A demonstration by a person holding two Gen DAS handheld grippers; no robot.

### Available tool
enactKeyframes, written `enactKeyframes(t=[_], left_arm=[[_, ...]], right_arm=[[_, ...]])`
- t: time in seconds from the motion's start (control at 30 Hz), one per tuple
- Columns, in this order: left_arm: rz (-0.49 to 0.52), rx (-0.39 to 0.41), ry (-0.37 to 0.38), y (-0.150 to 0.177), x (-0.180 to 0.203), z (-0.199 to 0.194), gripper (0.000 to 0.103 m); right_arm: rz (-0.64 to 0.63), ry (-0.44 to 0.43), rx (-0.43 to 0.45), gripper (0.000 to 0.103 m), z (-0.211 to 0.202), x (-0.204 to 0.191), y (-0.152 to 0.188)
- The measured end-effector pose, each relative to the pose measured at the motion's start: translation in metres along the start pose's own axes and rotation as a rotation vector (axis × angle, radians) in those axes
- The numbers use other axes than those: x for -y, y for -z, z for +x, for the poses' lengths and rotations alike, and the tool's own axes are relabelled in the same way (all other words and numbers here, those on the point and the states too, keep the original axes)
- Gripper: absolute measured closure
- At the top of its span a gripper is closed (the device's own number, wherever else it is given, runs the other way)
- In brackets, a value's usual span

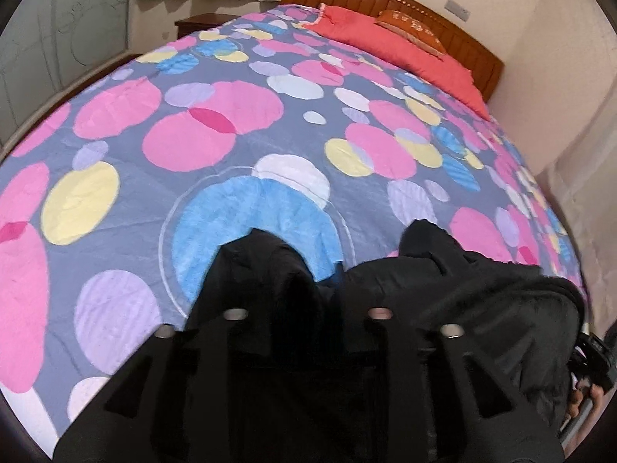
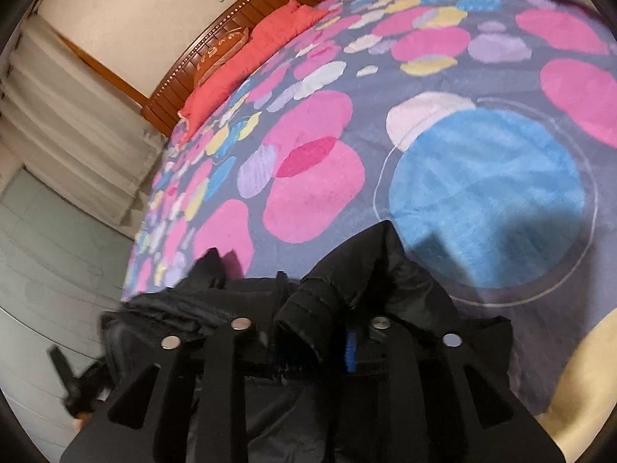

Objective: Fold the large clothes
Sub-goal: 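Lift the hem with both tools and fold it toward the collar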

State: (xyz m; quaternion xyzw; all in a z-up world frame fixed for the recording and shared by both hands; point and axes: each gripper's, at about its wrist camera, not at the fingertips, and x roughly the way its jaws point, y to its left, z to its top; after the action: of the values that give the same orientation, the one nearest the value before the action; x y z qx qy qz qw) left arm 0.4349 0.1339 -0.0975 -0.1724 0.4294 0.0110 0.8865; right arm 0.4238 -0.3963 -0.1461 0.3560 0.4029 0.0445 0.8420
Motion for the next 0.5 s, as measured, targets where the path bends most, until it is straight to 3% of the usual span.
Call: enactKeyframes(t=[0.07, 0.13, 0.17, 0.2, 0.37, 0.5], left_arm=[[-0.021, 0.018, 0.028, -0.002, -0.004, -0.008, 0.041], [-0.058, 0.049, 0.063, -0.007, -0.009, -0.022, 0.035], [-0.073, 0.060, 0.075, -0.010, -0.011, -0.029, 0.026], [-0.089, 0.081, 0.079, -0.012, -0.013, -0.039, 0.022], [-0.119, 0.165, 0.073, -0.004, -0.014, -0.084, 0.022], [0.029, 0.150, 0.041, 0.036, 0.016, -0.088, 0.022]], right_arm=[[0.028, -0.044, -0.004, 0.068, -0.006, 0.003, -0.003], [0.049, -0.091, 0.001, 0.056, -0.017, 0.004, -0.006], [0.057, -0.104, 0.019, 0.050, -0.026, 0.003, -0.006], [0.055, -0.095, 0.054, 0.040, -0.037, 0.000, -0.005], [-0.055, -0.053, 0.142, 0.037, -0.067, -0.031, 0.011], [-0.215, 0.056, 0.119, 0.038, -0.055, -0.072, 0.045]])
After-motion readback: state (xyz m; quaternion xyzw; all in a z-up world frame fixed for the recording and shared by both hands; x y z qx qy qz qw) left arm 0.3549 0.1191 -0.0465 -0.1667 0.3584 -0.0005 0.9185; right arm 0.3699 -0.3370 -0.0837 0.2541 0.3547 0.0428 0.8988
